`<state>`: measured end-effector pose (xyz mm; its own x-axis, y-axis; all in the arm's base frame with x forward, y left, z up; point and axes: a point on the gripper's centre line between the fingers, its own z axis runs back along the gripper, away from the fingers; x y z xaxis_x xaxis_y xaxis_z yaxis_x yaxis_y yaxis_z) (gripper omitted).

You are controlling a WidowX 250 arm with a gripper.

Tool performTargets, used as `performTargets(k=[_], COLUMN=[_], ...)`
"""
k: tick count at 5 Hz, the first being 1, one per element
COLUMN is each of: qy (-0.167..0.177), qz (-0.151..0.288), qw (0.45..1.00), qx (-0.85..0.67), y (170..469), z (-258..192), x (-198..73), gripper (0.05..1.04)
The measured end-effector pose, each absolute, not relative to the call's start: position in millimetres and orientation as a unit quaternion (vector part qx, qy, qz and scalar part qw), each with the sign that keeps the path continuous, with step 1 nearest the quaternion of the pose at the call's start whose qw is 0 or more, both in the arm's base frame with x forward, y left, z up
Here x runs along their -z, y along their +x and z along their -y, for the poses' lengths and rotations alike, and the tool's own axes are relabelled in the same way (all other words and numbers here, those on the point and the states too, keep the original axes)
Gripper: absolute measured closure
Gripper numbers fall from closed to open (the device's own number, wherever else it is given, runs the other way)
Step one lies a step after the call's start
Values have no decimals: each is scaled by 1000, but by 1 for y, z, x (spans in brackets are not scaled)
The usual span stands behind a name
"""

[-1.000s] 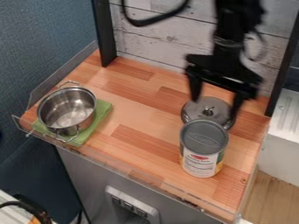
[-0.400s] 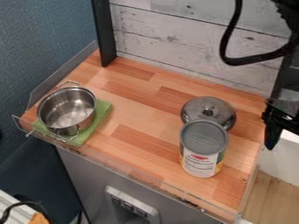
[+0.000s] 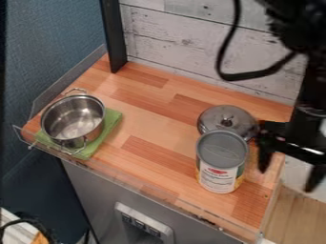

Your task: Move the can to the right of the silver pot

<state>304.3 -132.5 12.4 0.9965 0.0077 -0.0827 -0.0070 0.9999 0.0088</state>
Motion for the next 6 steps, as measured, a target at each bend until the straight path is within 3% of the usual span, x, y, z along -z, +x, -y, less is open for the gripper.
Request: performTargets(k=[2, 5, 6], qy=[13, 13, -11], qz=[-59, -107, -99], qw=[998, 993, 994], qx=[-27, -55, -53], y=[286, 256, 258], z=[94, -2, -10], x=[-7, -14, -12], gripper=[82, 84, 85])
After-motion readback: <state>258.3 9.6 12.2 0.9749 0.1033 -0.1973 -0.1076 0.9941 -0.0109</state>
